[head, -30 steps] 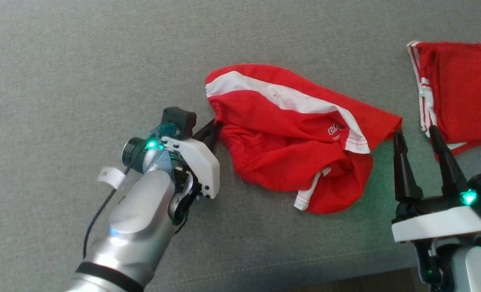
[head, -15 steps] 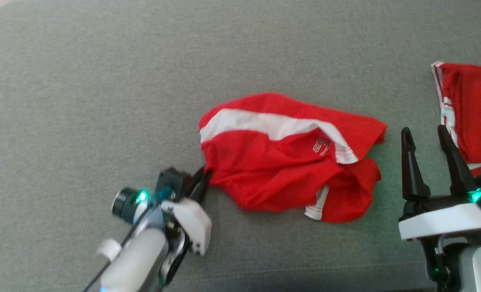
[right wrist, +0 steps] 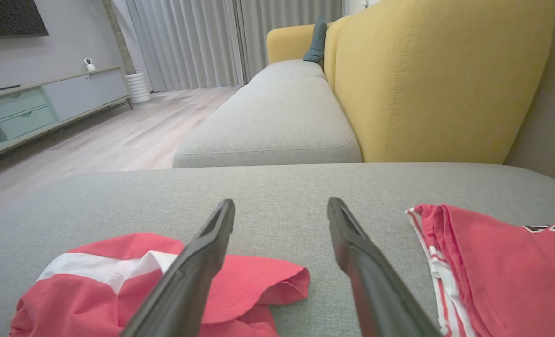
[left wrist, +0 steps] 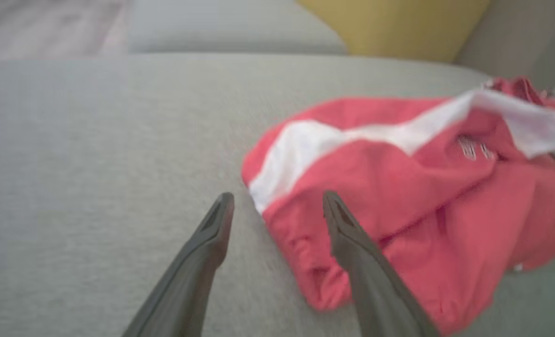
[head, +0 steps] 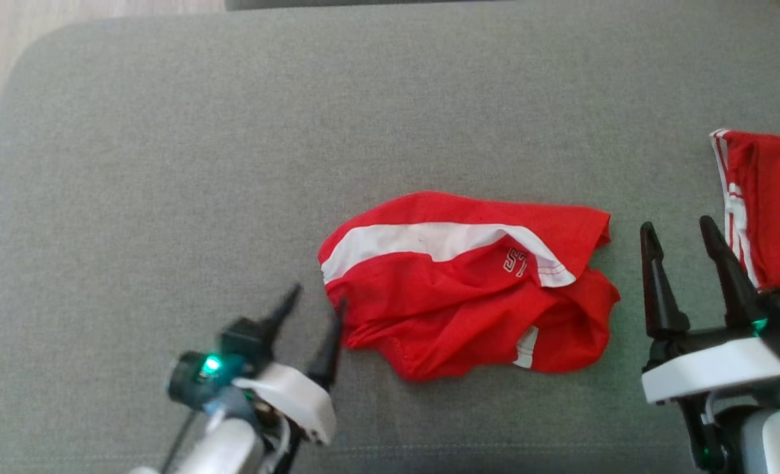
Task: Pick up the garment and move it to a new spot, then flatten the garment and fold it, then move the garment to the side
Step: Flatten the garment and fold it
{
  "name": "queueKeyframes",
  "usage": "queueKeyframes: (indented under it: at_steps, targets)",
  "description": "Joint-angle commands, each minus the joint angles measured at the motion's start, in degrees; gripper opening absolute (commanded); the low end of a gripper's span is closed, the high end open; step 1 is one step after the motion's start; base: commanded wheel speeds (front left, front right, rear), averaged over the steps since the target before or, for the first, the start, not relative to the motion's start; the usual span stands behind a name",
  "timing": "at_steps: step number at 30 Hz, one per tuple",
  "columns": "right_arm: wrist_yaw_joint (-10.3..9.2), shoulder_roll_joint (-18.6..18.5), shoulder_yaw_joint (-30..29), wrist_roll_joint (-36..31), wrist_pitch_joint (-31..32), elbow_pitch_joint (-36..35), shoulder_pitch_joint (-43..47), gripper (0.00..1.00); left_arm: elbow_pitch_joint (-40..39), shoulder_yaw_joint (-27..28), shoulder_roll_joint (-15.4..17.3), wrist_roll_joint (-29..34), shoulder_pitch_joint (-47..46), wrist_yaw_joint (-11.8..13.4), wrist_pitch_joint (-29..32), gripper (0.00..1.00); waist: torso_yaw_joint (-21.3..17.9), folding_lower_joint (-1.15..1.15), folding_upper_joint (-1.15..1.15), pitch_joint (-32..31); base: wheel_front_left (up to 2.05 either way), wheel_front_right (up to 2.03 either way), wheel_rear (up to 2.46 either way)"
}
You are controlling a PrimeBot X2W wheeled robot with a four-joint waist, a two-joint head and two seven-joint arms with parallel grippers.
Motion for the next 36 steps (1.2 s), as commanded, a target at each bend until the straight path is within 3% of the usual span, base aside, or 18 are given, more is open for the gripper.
queueKeyframes:
  at_steps: [1, 8, 15, 20, 36]
  targets:
    - [-0.05, -0.3, 1.6, -0.4, 0.2, -2.4, -0.4, 1.00, -2.5, 2.9, 0.7, -0.4, -1.2, 0.5, -1.1, 1.00, 0.2, 0.00, 0.00, -0.4, 0.00, 0.00, 0.00]
    - [-0.05, -0.3, 1.8, -1.2, 1.6, -3.4, 0.8, 1.00, -11.2, 12.5, 2.7, -2.9, 1.1, 4.3, -4.2, 1.00, 1.0, 0.00, 0.00, -2.8, 0.00, 0.00, 0.00]
    - [-0.05, -0.3, 2.0, -1.2, 2.4, -3.5, 1.9, 1.00, -13.7, 17.3, 6.3, -3.0, 2.7, 4.0, -4.5, 1.00, 1.1, 0.00, 0.00, -4.5, 0.00, 0.00, 0.00]
    - [-0.05, -0.4, 2.0, -1.0, 2.8, -3.6, 2.4, 1.00, -14.2, 18.3, 7.8, -3.5, 3.9, 2.9, -4.5, 1.00, 1.1, 0.00, 0.00, -4.9, 0.00, 0.00, 0.00]
    - [-0.05, -0.4, 2.1, -0.7, 3.1, -4.1, 2.1, 1.00, -14.0, 16.9, 8.1, -3.6, 3.0, 1.6, -4.3, 1.00, 1.1, 0.00, 0.00, -4.2, 0.00, 0.00, 0.00]
